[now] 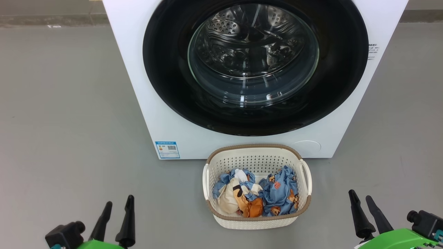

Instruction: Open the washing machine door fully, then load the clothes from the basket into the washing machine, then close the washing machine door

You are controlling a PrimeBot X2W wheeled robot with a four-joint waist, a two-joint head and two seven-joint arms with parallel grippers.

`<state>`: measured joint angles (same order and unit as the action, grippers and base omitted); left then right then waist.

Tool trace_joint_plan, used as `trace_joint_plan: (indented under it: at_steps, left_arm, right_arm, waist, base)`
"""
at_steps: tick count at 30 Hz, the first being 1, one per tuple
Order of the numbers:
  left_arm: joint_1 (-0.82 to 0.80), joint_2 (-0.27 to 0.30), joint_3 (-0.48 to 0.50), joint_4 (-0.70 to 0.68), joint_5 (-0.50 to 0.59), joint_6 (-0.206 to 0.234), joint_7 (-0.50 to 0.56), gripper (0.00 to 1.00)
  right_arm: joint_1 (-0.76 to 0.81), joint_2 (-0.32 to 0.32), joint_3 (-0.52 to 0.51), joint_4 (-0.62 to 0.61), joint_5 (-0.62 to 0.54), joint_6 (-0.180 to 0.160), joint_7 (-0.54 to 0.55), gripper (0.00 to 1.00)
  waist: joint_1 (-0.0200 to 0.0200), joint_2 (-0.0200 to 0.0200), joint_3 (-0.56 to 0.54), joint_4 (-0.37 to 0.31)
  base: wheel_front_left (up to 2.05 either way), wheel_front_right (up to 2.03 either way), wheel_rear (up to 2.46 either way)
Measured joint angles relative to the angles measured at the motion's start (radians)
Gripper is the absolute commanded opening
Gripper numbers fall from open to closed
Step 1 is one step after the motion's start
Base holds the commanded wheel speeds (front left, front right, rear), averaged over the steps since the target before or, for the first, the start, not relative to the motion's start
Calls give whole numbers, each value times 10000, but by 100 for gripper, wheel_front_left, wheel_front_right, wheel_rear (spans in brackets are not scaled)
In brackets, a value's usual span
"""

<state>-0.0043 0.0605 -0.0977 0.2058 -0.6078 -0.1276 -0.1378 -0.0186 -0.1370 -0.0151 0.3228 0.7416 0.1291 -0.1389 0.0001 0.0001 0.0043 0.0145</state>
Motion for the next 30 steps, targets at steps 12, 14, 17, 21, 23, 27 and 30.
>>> trace_joint_plan:
  at_steps: [12,14,17,21,23,27,30]
  left_arm:
    - [1,96,-203,-109,1369,-2,-326,100]
    - [2,105,-238,-123,1592,-2,-399,100]
    - [3,119,-270,-128,1877,-2,-502,100]
    - [5,140,-295,-132,2349,-2,-608,100]
    - [8,184,-303,-151,2700,-2,-708,100]
    - [12,196,-303,-161,3110,-2,-826,100]
    - [12,199,-307,-157,3473,-2,-886,100]
  right_arm:
    - [5,-157,59,-42,-1198,0,-362,100]
    - [6,-167,65,-56,-1365,0,-393,100]
    - [14,-176,73,-71,-1630,0,-489,100]
    - [100,-213,79,-107,-2010,0,-602,100]
    - [209,-238,79,-117,-2263,0,-673,100]
    - [209,-290,79,-165,-2688,0,-802,100]
    - [209,-324,73,-188,-2976,0,-884,100]
  waist:
    - [0,0,-58,22]
    - [0,0,-70,28]
    - [0,0,-77,32]
    - [0,0,-90,23]
    - [0,0,-94,7]
    - [0,0,-86,-26]
    - [0,0,-76,-43]
  base:
    - [0,0,0]
    - [0,0,0]
    - [0,0,0]
    - [0,0,0]
    - [0,0,0]
    - [0,0,0]
    - [0,0,0]
